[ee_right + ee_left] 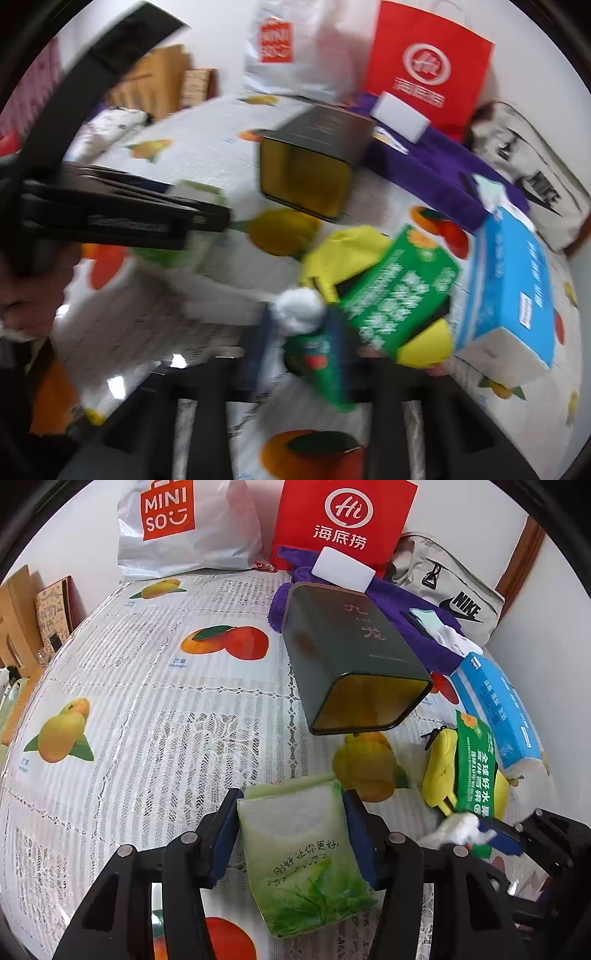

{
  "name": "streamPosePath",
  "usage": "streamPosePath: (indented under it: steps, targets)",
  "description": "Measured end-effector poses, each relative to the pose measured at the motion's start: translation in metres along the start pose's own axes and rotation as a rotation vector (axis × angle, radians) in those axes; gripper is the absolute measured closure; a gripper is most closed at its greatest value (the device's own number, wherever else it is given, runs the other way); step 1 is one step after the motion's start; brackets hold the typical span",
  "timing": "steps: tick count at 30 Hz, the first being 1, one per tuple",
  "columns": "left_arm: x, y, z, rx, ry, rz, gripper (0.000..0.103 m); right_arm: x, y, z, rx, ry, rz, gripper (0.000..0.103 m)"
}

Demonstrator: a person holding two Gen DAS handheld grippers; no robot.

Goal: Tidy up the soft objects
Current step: 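Grasp the white mesh bath puff with the right gripper while the left lifts the tissue pack, then carry the puff and the tissue pack in both grippers over the purple towel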

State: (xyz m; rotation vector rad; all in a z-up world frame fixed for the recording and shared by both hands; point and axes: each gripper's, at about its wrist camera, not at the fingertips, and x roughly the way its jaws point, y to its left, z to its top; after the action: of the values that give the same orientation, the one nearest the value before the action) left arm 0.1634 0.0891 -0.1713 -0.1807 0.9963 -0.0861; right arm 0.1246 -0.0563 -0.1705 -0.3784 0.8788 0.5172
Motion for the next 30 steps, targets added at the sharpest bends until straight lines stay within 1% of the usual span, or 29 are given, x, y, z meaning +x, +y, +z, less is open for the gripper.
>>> streamPosePath:
  steps: [1,2,5,10,12,14,16,17,18,20,22,24,26,29,30]
  targets:
    - [0.0,0.0,0.0,0.002,0.0,0.002,0.05,-0.007,-0.002,0.0,0.011,-0.019,0.024,0.08]
    - [0.0,-0.001,0.0,0.005,-0.002,0.006,0.05,-0.011,-0.004,-0.001,0.018,-0.035,0.028,0.08]
    - [-0.001,-0.004,-0.002,0.015,-0.005,0.026,0.05,-0.03,-0.012,-0.004,0.048,-0.074,0.023,0.08]
    - [-0.005,-0.007,-0.009,0.03,0.0,0.048,0.05,-0.066,-0.043,-0.022,0.137,-0.128,0.029,0.079]
    - [-0.007,-0.008,-0.012,0.036,0.002,0.053,0.05,-0.077,-0.06,-0.038,0.171,-0.131,-0.022,0.079]
    - [-0.009,-0.007,-0.014,0.031,0.006,0.051,0.05,-0.082,-0.075,-0.053,0.206,-0.119,-0.054,0.079]
    - [-0.011,-0.006,-0.016,0.02,0.008,0.046,0.049,-0.085,-0.093,-0.069,0.264,-0.099,-0.092,0.079]
    - [-0.012,-0.006,-0.017,0.018,0.009,0.046,0.047,-0.085,-0.1,-0.076,0.287,-0.09,-0.095,0.079]
    - [-0.013,-0.006,-0.019,0.016,0.012,0.052,0.041,-0.084,-0.107,-0.082,0.311,-0.081,-0.101,0.079]
    - [-0.013,-0.008,-0.022,0.013,0.025,0.077,0.035,-0.078,-0.121,-0.094,0.365,-0.058,-0.134,0.079]
    - [-0.014,-0.01,-0.025,0.015,0.033,0.101,0.035,-0.071,-0.129,-0.102,0.401,-0.04,-0.146,0.079]
    - [-0.016,-0.011,-0.027,0.014,0.037,0.121,0.034,-0.066,-0.134,-0.107,0.425,-0.032,-0.137,0.079]
    - [-0.017,-0.012,-0.028,0.003,0.055,0.152,0.031,-0.06,-0.135,-0.11,0.428,-0.026,-0.125,0.079]
    - [-0.013,-0.015,-0.033,-0.005,0.081,0.176,0.031,-0.053,-0.134,-0.112,0.415,-0.021,-0.129,0.079]
    - [-0.012,-0.017,-0.034,0.006,0.07,0.19,0.032,-0.052,-0.133,-0.112,0.416,-0.026,-0.128,0.079]
